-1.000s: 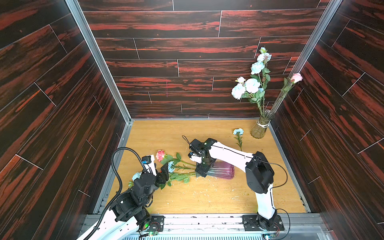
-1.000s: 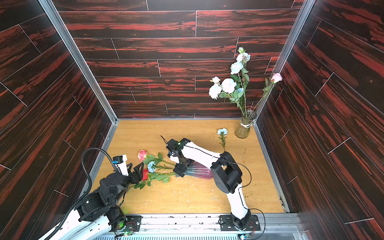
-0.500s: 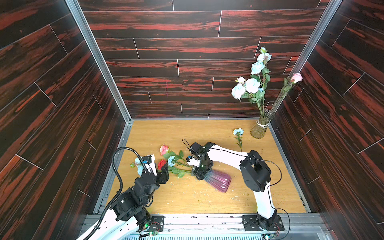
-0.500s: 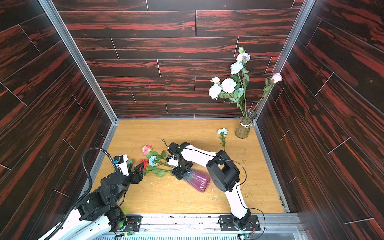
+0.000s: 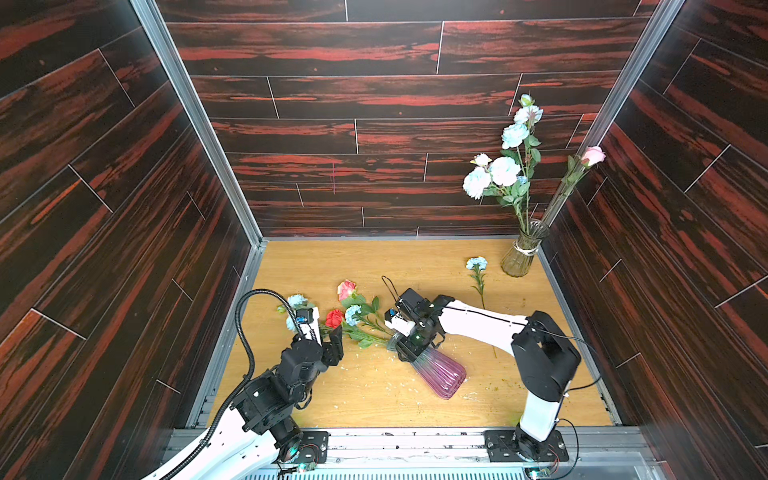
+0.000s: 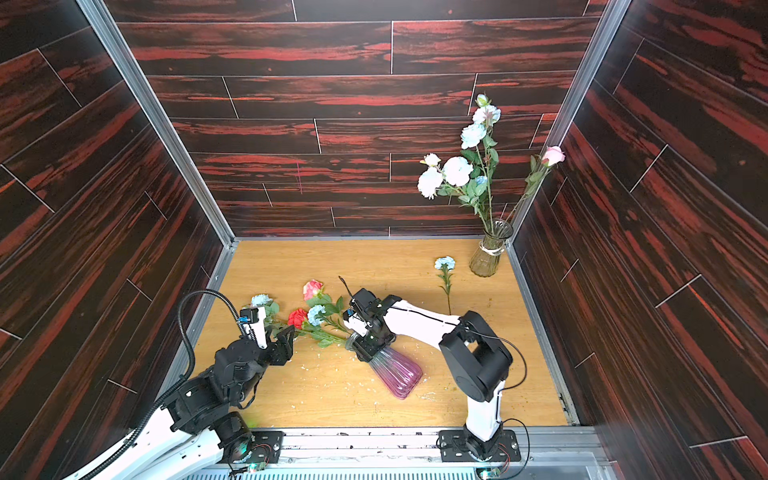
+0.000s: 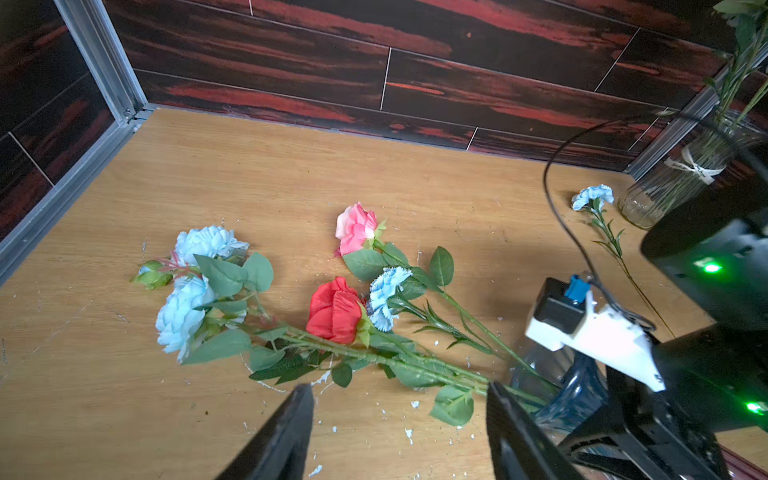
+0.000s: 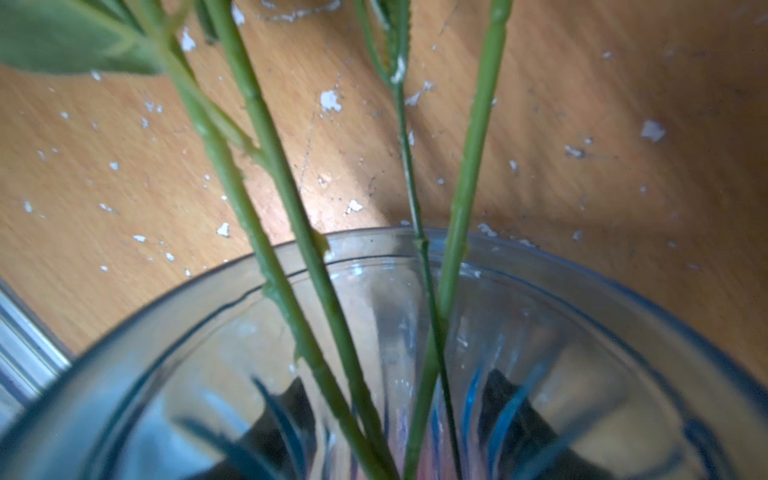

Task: Pick out blue flowers from the vase
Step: Pick up the vase from the center of the board.

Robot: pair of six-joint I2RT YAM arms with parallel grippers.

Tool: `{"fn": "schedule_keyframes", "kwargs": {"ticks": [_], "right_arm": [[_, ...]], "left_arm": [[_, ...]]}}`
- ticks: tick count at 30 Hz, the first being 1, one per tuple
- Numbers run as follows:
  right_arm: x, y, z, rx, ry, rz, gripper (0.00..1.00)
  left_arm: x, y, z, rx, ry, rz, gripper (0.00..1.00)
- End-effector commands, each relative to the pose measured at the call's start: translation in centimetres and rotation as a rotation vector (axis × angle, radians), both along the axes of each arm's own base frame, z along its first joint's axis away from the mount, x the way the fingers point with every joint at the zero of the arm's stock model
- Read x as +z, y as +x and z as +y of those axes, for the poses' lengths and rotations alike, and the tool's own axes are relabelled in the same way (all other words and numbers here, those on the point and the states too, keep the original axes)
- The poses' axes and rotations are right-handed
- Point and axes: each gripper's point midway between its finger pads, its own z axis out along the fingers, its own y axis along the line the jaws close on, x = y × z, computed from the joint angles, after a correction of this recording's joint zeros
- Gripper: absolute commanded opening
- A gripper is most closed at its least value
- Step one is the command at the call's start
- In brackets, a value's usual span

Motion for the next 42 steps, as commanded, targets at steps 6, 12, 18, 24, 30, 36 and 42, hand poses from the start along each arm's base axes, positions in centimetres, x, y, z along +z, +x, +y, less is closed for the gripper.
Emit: {"fn": "schedule_keyframes", "kwargs": {"ticks": [6, 12, 18, 24, 30, 36, 42], "right_arm": [[3.6, 3.6, 3.7, -0.086, 0.299, -0.24, 0.02], [6.2, 4.3, 3.6, -0.134, 0.41, -0.344, 0.0], [8.3, 4.9, 3.1, -0.188, 0.505, -0.445, 0.0], [10.6, 5.5, 2.7, -0.222, 0.581, -0.533, 0.0], [11.8, 5.7, 2.5, -0.249, 0.648, -0.593, 0.0], [14.2, 5.8, 1.9, -0.275, 0.712, -0.706, 0.0], [16.7, 5.5, 1.5, -0.284, 0.737, -0.856, 0.0]], "left_arm": [[1.7, 0.5, -0.5, -0.005, -0.03, -0.032, 0.67], [1.7, 0.5, -0.8, -0.017, -0.041, -0.032, 0.67], [2.0, 0.5, -0.9, -0.018, -0.046, -0.035, 0.66], [1.8, 0.7, -1.2, -0.024, -0.042, -0.024, 0.66], [1.7, 0.9, -1.5, -0.026, -0.05, -0.016, 0.66], [1.8, 1.1, -1.7, -0.025, -0.065, -0.025, 0.66], [2.4, 1.8, -2.7, -0.033, -0.106, -0.041, 0.66]]}}
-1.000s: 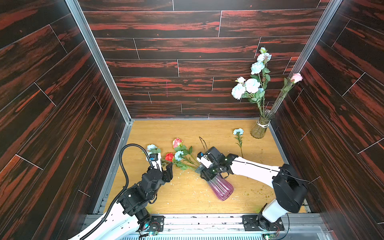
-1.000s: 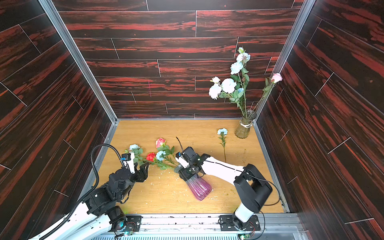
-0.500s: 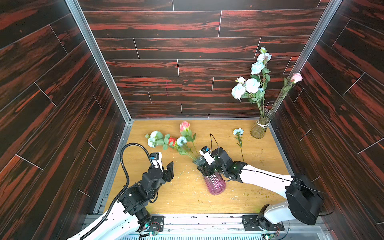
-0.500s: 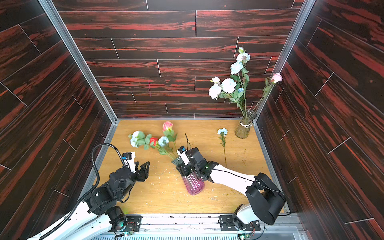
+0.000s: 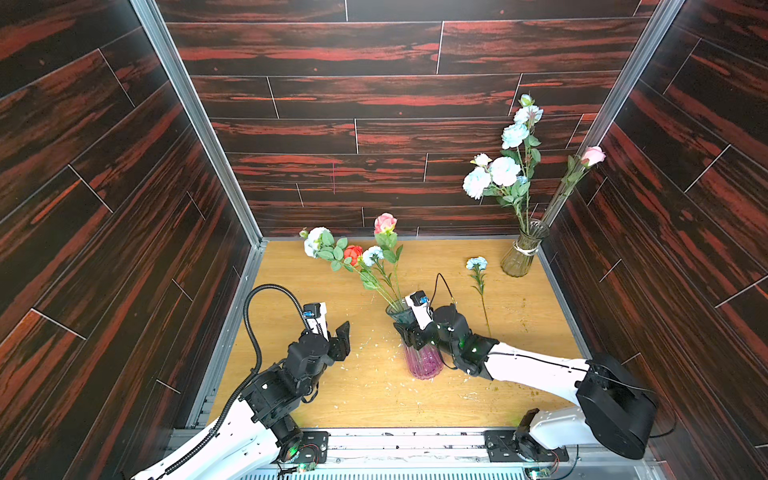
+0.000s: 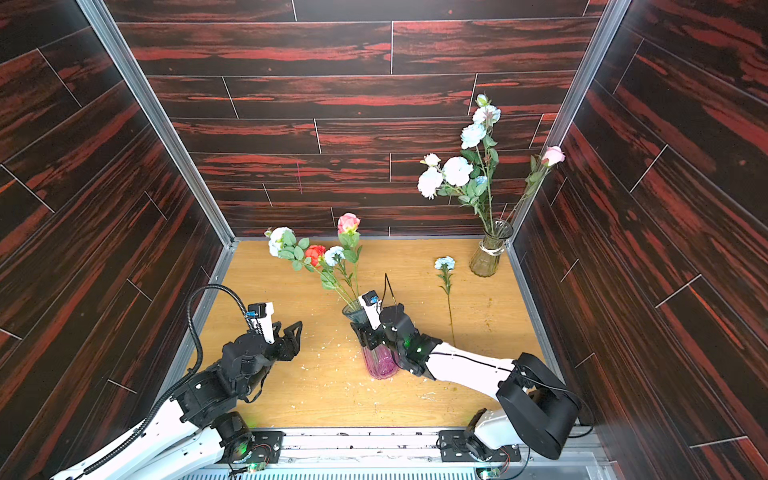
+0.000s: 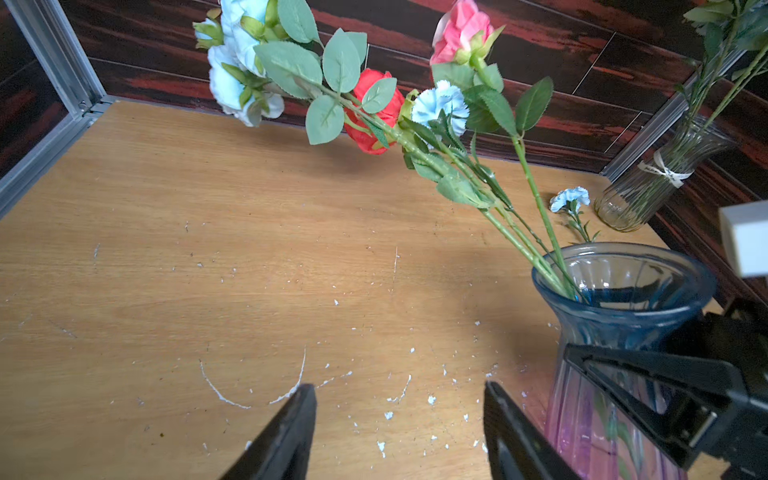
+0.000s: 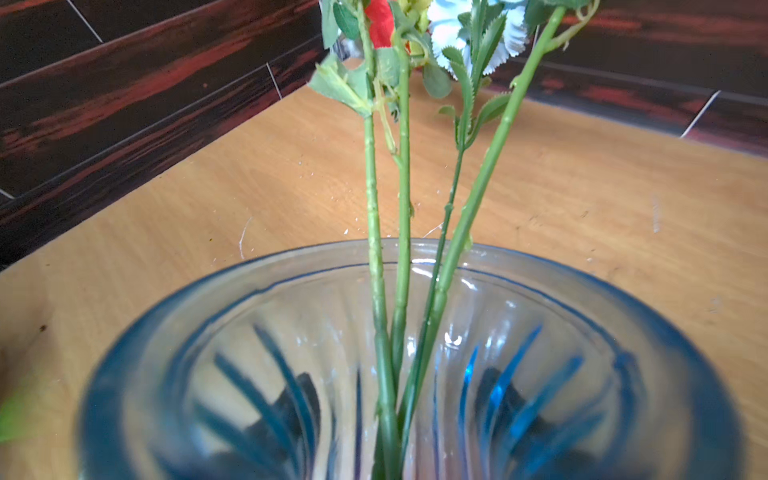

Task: Pick out blue flowers from the vase
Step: Pick up the vase from the center of the board.

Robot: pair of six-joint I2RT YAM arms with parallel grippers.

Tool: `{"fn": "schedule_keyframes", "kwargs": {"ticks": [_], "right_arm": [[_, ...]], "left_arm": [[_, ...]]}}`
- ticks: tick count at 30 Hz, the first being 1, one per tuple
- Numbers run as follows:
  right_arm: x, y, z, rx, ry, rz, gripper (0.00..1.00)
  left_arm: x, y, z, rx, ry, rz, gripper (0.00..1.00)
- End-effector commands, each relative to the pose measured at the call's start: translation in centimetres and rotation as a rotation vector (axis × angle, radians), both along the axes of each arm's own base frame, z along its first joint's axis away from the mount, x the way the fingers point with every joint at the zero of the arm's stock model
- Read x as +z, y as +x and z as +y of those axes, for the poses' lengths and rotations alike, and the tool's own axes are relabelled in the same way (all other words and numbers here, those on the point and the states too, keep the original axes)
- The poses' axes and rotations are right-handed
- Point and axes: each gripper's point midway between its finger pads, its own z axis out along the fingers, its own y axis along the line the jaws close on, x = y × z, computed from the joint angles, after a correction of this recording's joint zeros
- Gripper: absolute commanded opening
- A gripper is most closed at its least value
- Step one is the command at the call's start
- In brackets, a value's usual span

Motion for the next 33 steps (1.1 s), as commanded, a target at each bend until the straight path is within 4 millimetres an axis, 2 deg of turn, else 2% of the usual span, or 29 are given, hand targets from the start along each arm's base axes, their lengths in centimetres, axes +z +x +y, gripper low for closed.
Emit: {"fn": "schedule_keyframes", "kwargs": {"ticks": [1, 7, 10, 15, 25, 28, 33], "right_arm": [[6.2, 1.0, 0.2, -0.057, 0.12, -0.217, 0.0], [9.3, 0.9, -0.1, -0.123, 0.185, -0.377, 0.0], [11.2, 0.7, -0.4, -0.148, 0.238, -0.452, 0.0], [12.9, 0.3, -0.6, -0.165, 0.285, -0.52, 0.0], [17.0, -0.2, -1.9, -0.222, 0.411, -0.649, 0.0], [17.7, 0.0, -2.0, -0.25, 0.453, -0.685, 0.0], [18.1, 0.1, -2.5, -0.291, 0.538, -0.738, 0.0]], "left_arm": [[2.4, 0.8, -0.9, -0.004, -0.072, -0.048, 0.66], [4.2, 2.4, -3.9, -0.069, -0.15, -0.089, 0.66], [4.7, 3.3, -5.4, -0.102, -0.201, -0.099, 0.7], [7.1, 4.1, -7.6, -0.193, -0.299, -0.136, 0.79], [11.2, 5.2, -11.2, -0.375, -0.419, -0.21, 0.86], [11.4, 5.5, -12.1, -0.401, -0.42, -0.198, 0.87], [10.5, 6.1, -12.7, -0.404, -0.384, -0.14, 0.85]]}}
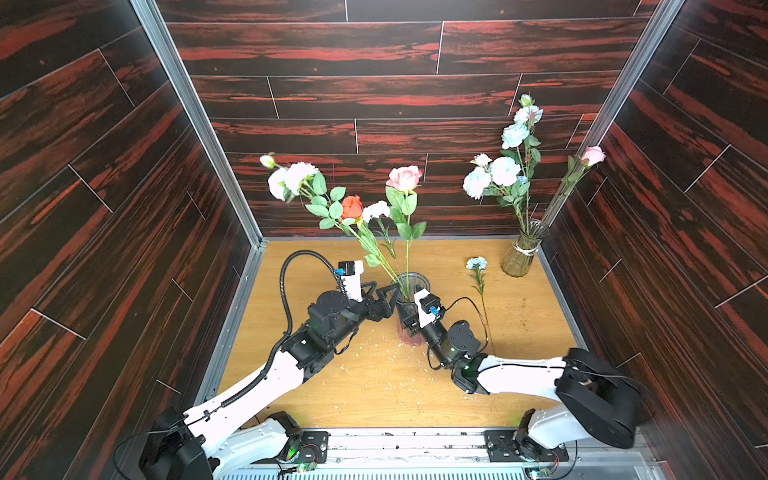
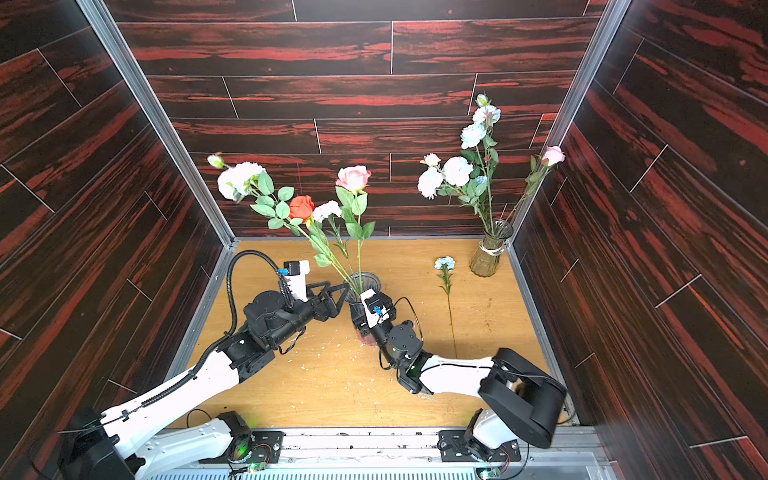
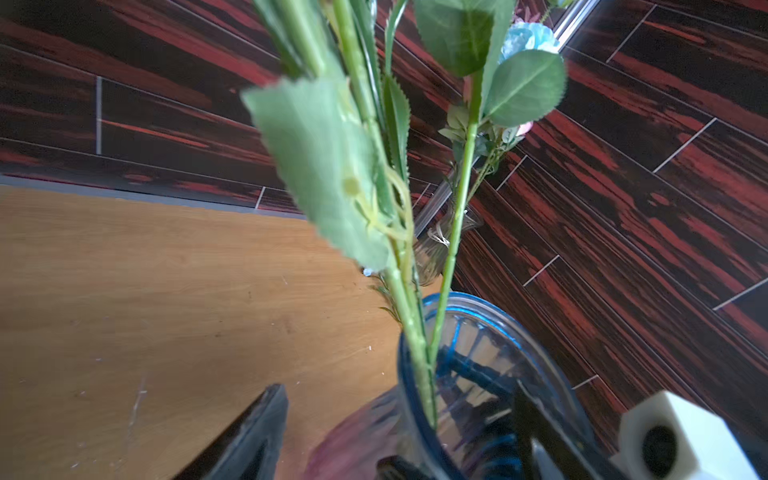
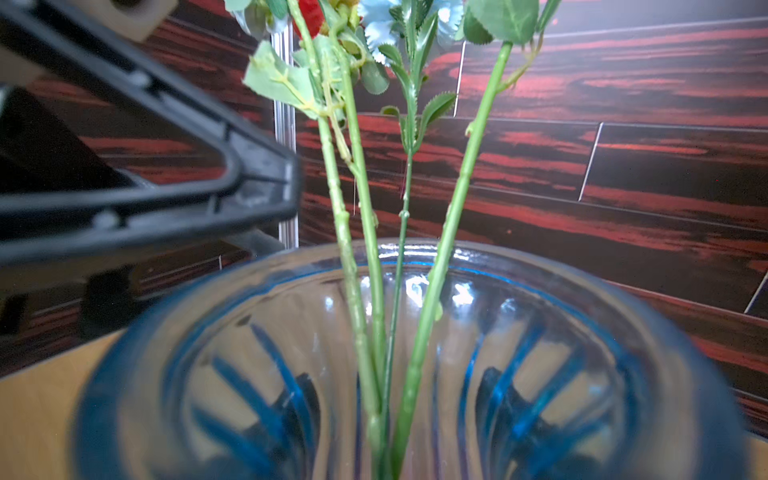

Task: Pick out blue flowers from the vase
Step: Pick up the vase from the center of the board, then place the vase at the center of the board.

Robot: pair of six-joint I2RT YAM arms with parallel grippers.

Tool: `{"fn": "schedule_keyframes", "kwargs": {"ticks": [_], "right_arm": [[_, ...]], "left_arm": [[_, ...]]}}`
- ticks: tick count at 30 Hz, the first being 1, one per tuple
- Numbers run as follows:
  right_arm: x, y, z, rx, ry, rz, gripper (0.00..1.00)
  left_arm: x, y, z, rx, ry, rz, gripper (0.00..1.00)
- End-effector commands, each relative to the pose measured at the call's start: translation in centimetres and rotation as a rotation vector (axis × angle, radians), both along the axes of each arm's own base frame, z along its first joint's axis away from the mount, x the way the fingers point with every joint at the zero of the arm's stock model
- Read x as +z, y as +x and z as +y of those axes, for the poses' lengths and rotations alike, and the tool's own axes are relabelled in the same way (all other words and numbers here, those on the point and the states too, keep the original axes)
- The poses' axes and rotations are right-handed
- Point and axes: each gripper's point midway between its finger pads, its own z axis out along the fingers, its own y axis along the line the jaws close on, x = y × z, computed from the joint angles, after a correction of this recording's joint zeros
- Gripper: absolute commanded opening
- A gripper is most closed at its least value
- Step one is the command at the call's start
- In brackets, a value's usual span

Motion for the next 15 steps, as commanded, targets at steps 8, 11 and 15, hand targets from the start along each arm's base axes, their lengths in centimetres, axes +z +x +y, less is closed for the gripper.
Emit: {"fn": "schedule_keyframes", "kwargs": {"ticks": [8, 11, 15], "right_arm": [[7.3, -0.6, -0.5, -0.001, 0.31, -0.197, 0.0], [7.4, -0.3, 0.1, 0.009, 0.312, -0.201, 0.0], [7.4, 0.0, 1.0, 0.031, 0.325, -0.196, 0.0]], "left_arm": [[0.4, 0.2, -0.9, -0.054, 0.168, 0.13, 0.79], [-0.1, -0.1, -0.1, -0.033, 0.2, 0.166, 0.74], [-1.5, -0.5, 1.9, 0.039, 0.285, 0.226, 0.67]]}}
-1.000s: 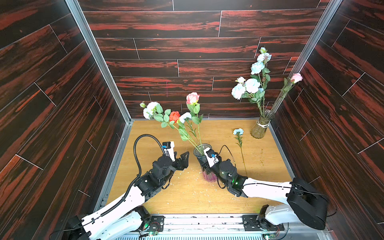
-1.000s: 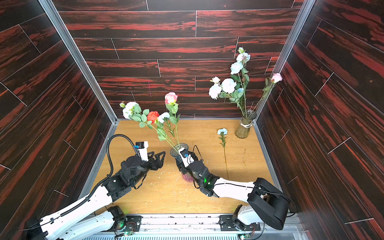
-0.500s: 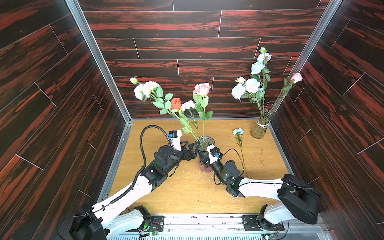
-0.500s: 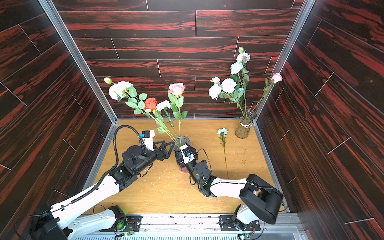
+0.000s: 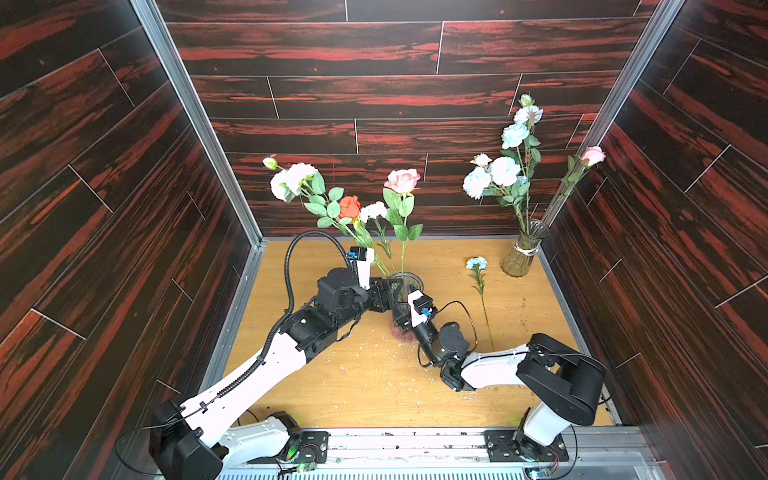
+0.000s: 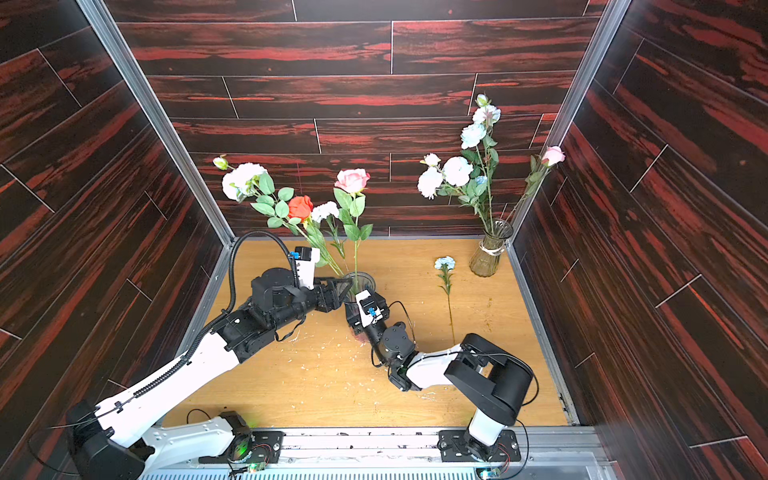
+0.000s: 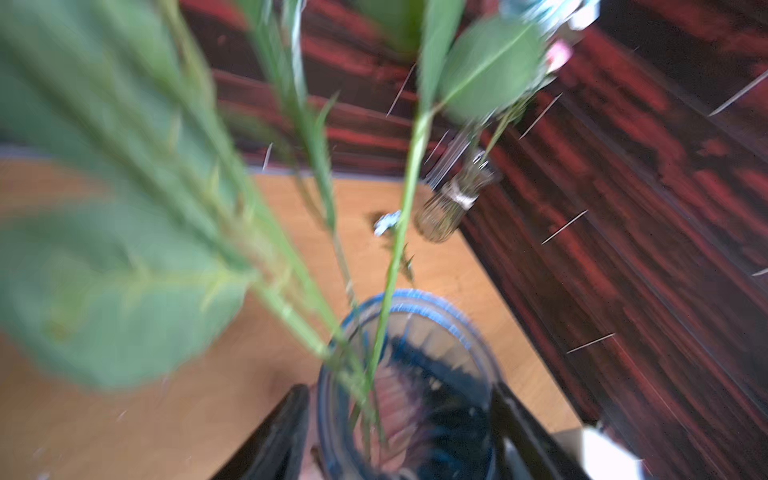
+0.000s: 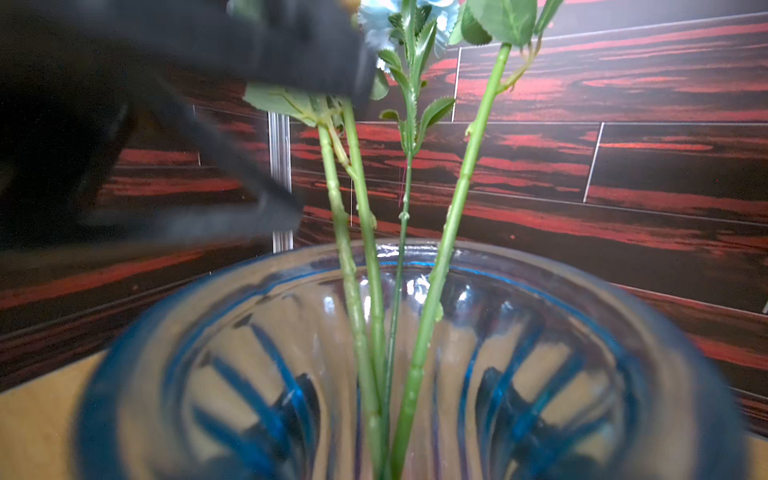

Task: Pick out blue flowers from the vase
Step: Place the vase at the center of the board.

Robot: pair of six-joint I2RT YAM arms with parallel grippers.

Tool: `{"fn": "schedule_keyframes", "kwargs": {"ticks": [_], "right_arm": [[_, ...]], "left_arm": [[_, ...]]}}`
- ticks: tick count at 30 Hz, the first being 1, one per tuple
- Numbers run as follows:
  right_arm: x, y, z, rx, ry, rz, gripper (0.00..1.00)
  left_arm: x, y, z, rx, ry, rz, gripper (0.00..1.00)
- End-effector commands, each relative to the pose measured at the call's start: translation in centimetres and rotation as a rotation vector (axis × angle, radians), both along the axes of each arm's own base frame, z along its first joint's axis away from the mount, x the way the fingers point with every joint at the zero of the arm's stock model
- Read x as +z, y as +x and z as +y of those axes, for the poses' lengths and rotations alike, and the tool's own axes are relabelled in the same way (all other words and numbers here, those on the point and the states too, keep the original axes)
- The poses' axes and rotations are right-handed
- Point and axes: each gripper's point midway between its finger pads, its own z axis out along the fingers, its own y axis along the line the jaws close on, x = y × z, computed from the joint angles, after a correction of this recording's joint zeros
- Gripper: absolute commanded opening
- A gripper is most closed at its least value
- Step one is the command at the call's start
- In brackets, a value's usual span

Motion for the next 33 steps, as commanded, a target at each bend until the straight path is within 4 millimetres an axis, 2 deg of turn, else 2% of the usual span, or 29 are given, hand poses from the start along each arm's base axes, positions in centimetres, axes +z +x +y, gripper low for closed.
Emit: {"fn": "schedule_keyframes", "kwargs": {"ticks": [1, 3, 6, 11, 19, 24, 30, 33], "right_arm": [[8.4, -1.2, -0.8, 0.041, 0.278, -0.167, 0.0], [8.3, -1.3, -0.6, 0.049, 0.279, -0.165, 0.0], [8.2, -1.3, -0.6, 0.05, 0.276, -0.163, 0.0], [8.1, -1.5, -0.5, 0.052, 0.265, -0.167, 0.0], [7.6, -1.6, 0.2, 0.054, 0.24, -0.171, 0.0], [7.6, -1.7, 0.2, 0.056, 0.241, -0.171, 0.0], [7.6, -1.6, 0.2, 0.051, 0.237, -0.172, 0.01], [7.4, -1.5, 0.3, 0.052, 0.239, -0.166, 0.09]], "left_arm": [[-1.7, -0.8, 2.9, 0.079, 0.125, 0.07, 0.67], [-2.2, -0.8, 4.0, 0.122, 0.167, 0.086, 0.66], [-2.4, -0.8, 4.4, 0.139, 0.183, 0.102, 0.62], [-2.7, -0.1, 2.8, 0.09, 0.182, 0.155, 0.51], [-4.0, 0.7, 1.8, 0.037, 0.226, 0.262, 0.46], [-4.5, 0.4, 1.6, 0.014, 0.214, 0.316, 0.3], [-5.0, 0.3, 1.3, -0.003, 0.222, 0.353, 0.0], [-5.1, 0.4, 1.4, 0.003, 0.228, 0.352, 0.0]]}}
